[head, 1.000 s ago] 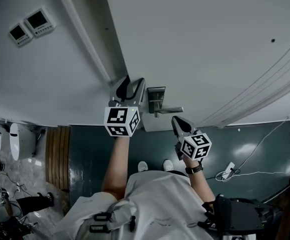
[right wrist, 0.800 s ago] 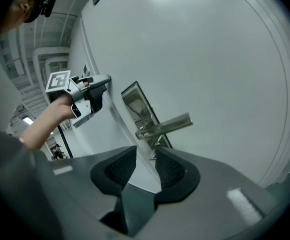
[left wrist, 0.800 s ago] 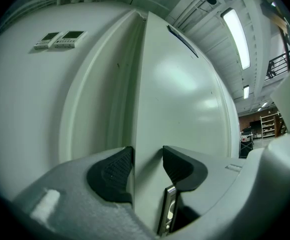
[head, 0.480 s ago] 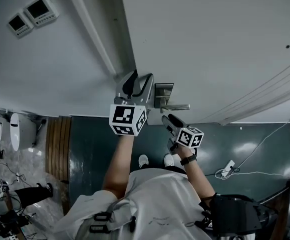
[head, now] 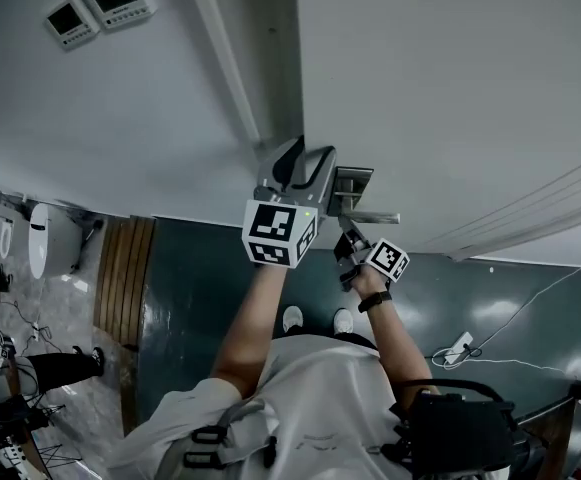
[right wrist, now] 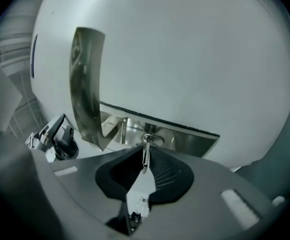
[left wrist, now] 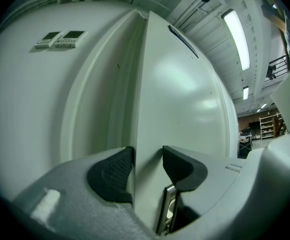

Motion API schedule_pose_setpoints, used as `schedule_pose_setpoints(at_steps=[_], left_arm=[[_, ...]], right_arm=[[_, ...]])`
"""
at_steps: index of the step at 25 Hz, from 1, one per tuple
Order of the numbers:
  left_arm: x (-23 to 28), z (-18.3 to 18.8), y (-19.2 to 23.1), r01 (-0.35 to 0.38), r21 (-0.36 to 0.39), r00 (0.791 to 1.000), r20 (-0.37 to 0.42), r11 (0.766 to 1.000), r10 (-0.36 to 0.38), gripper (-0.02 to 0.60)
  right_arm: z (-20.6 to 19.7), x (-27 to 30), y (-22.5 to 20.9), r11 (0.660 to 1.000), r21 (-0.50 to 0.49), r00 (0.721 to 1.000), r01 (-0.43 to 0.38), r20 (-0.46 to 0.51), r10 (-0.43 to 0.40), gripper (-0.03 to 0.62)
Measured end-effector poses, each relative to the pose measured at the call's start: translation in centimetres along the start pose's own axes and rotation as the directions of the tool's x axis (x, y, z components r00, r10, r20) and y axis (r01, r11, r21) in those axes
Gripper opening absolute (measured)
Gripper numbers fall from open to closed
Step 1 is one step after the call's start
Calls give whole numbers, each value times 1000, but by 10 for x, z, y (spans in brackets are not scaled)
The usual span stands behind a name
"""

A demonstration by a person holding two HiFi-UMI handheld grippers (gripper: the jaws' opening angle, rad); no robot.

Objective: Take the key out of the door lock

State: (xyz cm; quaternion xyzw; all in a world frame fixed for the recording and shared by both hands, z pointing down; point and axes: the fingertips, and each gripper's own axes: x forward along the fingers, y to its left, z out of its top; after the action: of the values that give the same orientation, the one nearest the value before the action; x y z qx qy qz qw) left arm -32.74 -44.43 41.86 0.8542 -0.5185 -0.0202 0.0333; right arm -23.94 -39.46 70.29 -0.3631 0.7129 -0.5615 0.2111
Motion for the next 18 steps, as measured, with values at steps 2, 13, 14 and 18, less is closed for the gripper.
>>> schedule_pose_setpoints(at_steps=[2,13,14,18], left_arm=[[-1,0,0,-2,-2,1000,-3,1000,2,200],[-2,-1,2,-11,-8,999,-37,1000,11,204],[-2,-1,2,-14,-9,999,-40,1000,13,204],[-2,1,2,-23,-8,999,-29,1000,23,204]], right_arm=[[0,-2,-3,998,55,999,-25,29,24,35],[-8,-8,-2,978,197,993,-71,107,50,25],[-12,-15,-2,980,184,994,-72,98,55,25],[-44,-57,-18,978,200,996,-55,77,41,25]])
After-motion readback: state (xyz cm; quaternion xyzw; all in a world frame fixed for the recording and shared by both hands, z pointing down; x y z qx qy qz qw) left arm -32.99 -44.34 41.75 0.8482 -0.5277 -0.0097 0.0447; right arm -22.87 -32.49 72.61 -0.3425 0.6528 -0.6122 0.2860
